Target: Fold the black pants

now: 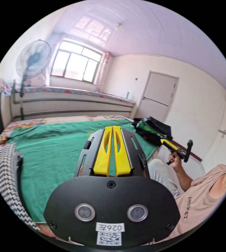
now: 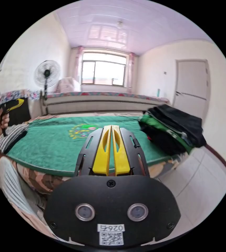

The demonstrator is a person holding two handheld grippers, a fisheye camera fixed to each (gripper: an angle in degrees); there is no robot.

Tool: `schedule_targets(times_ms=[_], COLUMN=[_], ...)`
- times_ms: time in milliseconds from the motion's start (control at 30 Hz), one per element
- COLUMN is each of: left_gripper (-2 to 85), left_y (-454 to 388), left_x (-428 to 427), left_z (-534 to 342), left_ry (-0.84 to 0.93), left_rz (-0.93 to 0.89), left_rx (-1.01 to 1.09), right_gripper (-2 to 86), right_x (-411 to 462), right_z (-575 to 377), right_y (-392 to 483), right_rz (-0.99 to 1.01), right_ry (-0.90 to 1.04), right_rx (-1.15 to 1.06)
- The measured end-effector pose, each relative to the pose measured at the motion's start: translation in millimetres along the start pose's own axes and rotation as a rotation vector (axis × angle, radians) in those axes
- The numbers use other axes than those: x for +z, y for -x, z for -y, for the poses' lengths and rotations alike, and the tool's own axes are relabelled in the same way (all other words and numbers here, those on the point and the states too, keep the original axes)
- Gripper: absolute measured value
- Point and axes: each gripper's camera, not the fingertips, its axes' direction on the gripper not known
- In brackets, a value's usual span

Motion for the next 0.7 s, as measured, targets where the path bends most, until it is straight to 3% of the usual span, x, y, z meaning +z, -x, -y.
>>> schedule_targets(times_ms=[300, 433, 567, 700], left_gripper=[6.8, 9.9, 10.5, 11.3], left_y=[-98, -132, -149, -168], left_x=[278, 410, 516, 578], left_z=[120, 166, 200, 232], left_ry=[0.147, 0.293, 0.396, 0.385], left_rz=[-0.333, -0.47, -0.574, -0.517], left_rx=[0.11, 0.031, -0.122, -0.124], right_gripper=[1.8, 3.2, 4.2, 6.2], right_x=[0, 15, 86, 154], right_z=[145, 235, 359, 434], right_y=[-162, -159, -128, -112], right_rz=[-0.139, -0.065, 0.009, -0.093], right_ry=[0.018, -0.057, -0.031, 0.065], right_rx=[0.296, 0.312, 0.263, 0.279])
